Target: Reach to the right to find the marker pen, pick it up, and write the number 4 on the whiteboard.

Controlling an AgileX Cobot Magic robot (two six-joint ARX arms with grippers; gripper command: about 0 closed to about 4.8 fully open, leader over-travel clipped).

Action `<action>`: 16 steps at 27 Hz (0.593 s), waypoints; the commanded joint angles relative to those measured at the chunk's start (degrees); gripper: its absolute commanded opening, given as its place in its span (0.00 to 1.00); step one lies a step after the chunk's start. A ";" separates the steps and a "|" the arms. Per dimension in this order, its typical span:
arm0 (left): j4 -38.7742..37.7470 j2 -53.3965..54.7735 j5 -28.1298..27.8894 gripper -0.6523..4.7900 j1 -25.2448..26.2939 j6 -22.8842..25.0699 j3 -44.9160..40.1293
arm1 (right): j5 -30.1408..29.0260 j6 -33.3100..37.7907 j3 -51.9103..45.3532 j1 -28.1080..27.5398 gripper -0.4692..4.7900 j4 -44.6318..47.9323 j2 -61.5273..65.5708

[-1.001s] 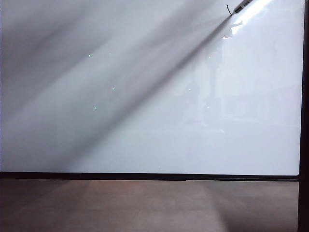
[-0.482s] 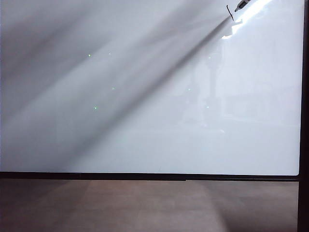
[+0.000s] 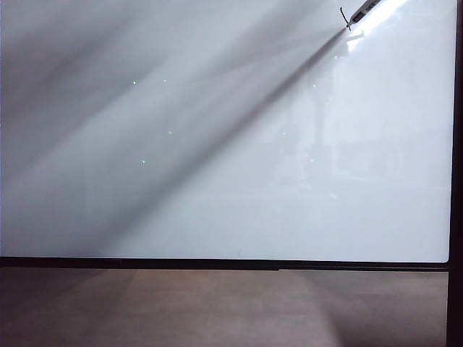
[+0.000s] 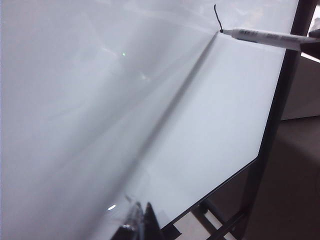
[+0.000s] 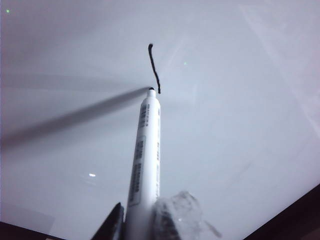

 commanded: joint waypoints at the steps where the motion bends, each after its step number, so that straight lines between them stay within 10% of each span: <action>1: 0.63 -0.24 0.20 0.11 -0.04 0.22 0.39 | 0.17 -0.15 0.20 -0.28 0.09 1.64 0.57; 16: -0.87 -0.22 0.20 0.11 -0.04 0.24 0.39 | 1.33 -0.15 0.20 -5.22 0.09 3.04 0.66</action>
